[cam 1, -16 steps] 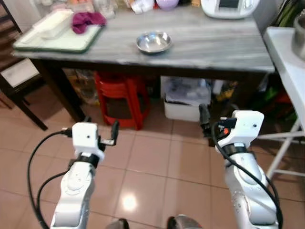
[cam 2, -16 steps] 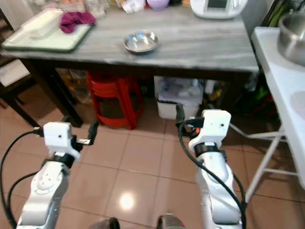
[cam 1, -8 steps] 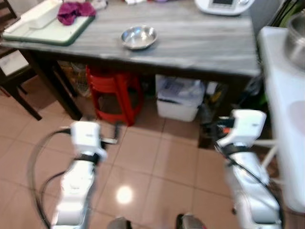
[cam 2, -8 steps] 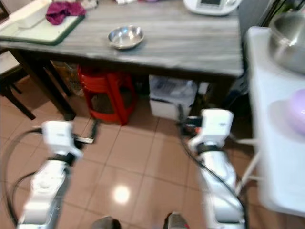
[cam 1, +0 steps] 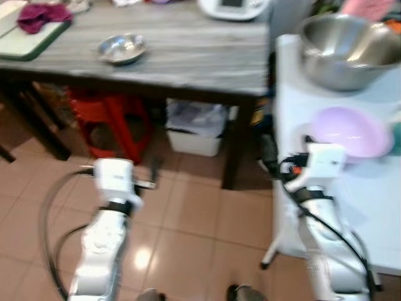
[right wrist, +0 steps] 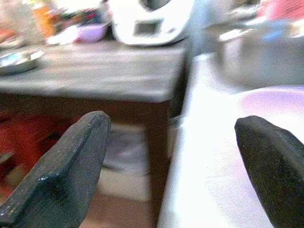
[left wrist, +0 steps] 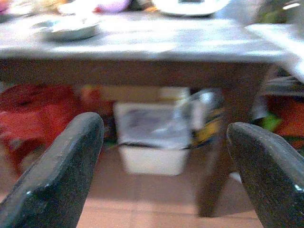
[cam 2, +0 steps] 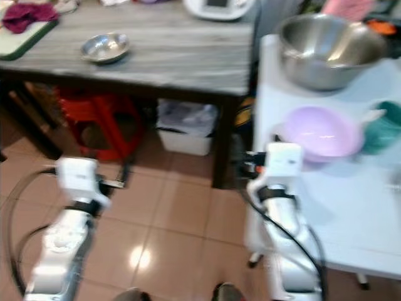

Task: Setting the table

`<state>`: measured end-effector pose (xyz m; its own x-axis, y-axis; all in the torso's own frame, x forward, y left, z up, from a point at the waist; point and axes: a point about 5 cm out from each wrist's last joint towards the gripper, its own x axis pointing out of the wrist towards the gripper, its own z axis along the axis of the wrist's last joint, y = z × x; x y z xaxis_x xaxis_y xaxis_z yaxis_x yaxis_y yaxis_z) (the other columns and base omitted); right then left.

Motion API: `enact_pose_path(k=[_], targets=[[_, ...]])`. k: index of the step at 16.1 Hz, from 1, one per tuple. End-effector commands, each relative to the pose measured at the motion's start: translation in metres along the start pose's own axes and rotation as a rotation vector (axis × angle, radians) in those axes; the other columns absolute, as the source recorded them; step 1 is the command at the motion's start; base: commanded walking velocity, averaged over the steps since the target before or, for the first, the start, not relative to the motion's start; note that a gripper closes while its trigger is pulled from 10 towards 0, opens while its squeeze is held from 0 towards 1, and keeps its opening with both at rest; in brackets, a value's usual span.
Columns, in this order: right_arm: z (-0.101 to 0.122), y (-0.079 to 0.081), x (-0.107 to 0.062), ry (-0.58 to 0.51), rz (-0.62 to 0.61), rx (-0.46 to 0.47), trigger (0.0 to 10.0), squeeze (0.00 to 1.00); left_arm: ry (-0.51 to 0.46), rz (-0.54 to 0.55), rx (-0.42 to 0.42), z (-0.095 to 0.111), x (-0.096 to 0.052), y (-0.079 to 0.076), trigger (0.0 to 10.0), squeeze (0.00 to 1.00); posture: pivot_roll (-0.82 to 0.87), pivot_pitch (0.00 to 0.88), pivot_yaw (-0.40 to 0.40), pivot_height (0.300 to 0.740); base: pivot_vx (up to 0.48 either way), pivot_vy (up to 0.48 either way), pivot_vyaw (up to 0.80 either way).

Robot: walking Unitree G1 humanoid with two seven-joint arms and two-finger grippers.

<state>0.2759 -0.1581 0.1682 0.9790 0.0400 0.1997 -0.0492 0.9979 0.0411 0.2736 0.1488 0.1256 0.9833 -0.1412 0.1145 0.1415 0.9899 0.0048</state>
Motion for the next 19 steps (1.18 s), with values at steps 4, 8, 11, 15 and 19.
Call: enact_pose_path(k=[4, 8, 11, 15, 19], targets=[[0.0025, 0.0067, 0.0006, -0.018, 0.025, 0.005, 10.0, 0.00, 0.006, 0.025, 0.025, -0.0009, -0.0030, 0.0102, 10.0, 0.00, -0.14, 0.192, 0.031, 0.740, 0.000, -0.342, -0.12], [0.0032, 0.0077, 0.0013, -0.024, 0.032, 0.003, 10.0, 0.00, 0.005, 0.026, 0.028, -0.0003, -0.0018, 0.0096, 10.0, 0.00, -0.14, 0.188, 0.033, 0.740, 0.000, -0.071, -0.45], [0.0031, 0.0094, 0.0013, -0.027, 0.038, 0.000, 10.0, 0.00, 0.004, 0.025, 0.029, -0.0003, -0.0017, 0.0098, 10.0, 0.00, -0.14, 0.188, 0.033, 0.740, 0.000, 0.000, 0.00], [0.0027, 0.0111, 0.0018, -0.025, 0.056, -0.014, 10.0, 0.00, 0.003, 0.013, 0.005, -0.0004, -0.0015, 0.0079, 10.0, 0.00, -0.14, 0.193, 0.033, 0.740, 0.000, 0.000, 0.00], [0.0011, 0.0117, 0.0070, -0.004, 0.099, -0.044, 10.0, 0.00, 0.000, -0.041, 0.013, 0.0003, -0.0012, 0.0026, 10.0, 0.00, -0.15, 0.199, 0.036, 0.740, 0.000, 0.000, 0.00]])
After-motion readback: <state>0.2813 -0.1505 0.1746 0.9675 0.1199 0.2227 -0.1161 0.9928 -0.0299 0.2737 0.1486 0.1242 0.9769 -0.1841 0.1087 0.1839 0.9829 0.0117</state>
